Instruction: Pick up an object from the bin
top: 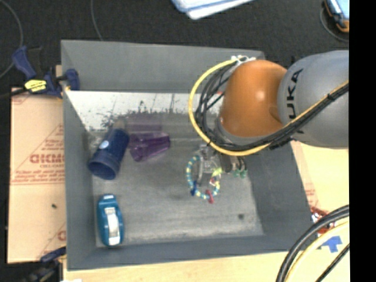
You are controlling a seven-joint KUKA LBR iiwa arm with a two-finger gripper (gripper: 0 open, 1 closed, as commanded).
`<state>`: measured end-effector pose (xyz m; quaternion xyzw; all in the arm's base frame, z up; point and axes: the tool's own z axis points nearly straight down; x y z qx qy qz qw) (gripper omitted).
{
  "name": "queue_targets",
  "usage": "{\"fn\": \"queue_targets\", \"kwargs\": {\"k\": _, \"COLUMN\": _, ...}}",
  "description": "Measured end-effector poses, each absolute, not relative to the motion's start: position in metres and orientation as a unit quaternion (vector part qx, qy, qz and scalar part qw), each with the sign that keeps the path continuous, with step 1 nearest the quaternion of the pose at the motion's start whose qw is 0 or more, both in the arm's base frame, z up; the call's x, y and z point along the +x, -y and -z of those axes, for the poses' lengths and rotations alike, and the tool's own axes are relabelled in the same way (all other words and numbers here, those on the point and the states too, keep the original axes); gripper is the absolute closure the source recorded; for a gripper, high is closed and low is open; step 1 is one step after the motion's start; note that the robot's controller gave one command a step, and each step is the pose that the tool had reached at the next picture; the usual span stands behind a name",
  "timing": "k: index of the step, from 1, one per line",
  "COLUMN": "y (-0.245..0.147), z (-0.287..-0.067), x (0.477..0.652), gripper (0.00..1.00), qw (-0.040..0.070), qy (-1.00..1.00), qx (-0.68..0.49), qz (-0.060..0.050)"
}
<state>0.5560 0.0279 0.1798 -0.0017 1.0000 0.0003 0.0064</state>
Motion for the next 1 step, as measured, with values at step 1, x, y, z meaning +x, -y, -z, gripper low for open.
{"fn": "queue_targets", "kwargs": {"k": 1, "y": -0.0166, "z": -0.1599, "x": 0.5676, "gripper": 1.0, "qw": 0.005, "qy": -1.0, "qx": -0.017, "qz": 0.0}}
